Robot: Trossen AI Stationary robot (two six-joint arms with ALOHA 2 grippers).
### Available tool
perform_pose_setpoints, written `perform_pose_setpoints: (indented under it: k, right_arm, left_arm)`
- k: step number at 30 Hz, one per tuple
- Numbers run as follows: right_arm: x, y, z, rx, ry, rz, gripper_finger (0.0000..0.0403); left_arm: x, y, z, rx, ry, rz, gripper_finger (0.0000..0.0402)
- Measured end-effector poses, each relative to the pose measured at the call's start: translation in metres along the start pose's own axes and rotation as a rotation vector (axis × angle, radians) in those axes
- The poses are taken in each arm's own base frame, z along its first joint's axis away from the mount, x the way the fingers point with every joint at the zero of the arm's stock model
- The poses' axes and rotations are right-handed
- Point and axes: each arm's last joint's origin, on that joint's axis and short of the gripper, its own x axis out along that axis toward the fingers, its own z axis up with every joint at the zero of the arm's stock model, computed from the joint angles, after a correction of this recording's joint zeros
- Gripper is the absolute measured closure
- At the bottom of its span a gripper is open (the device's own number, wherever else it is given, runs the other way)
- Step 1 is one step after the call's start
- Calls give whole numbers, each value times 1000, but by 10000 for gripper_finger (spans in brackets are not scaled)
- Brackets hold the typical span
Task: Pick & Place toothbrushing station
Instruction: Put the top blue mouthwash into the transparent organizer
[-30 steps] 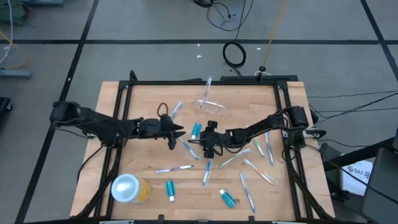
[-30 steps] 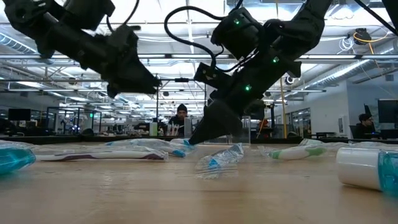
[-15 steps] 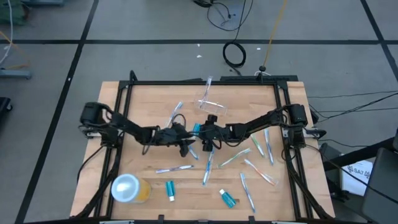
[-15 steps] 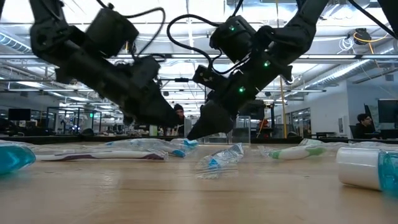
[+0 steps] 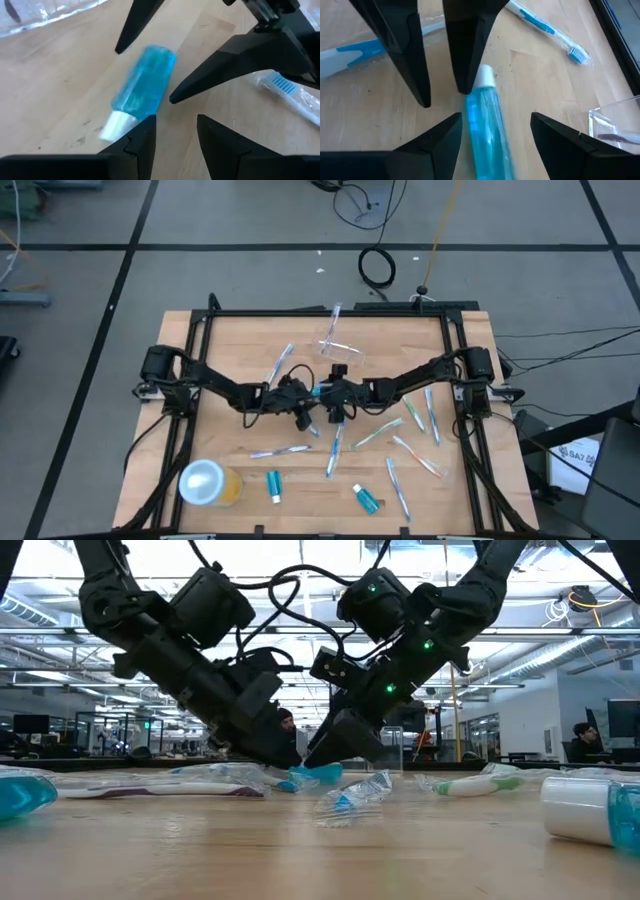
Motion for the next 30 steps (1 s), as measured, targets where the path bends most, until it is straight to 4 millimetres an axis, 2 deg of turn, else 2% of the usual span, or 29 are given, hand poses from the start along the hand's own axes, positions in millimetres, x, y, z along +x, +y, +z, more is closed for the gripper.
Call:
perform_pose_setpoints:
  k: [9,13,16,19,26,30]
  right_arm:
    - [1,-1,-3,25,25,6,174]
    - [1,-2,-8,35,71,12,174]
    - [2,-2,-8,36,69,14,174]
    - [2,-2,-8,41,54,68,174]
    - [3,-3,-8,84,49,103,174]
    - [3,-4,-9,88,52,102,174]
  left_arm:
    - [-25,2,22,227,-17,18,254]
    - [-26,9,21,420,31,40,254]
    - [-21,13,18,486,62,-11,254]
    - [-14,19,13,472,100,-35,254]
    - [-6,29,11,270,107,2,254]
    - [-7,28,12,278,98,-4,254]
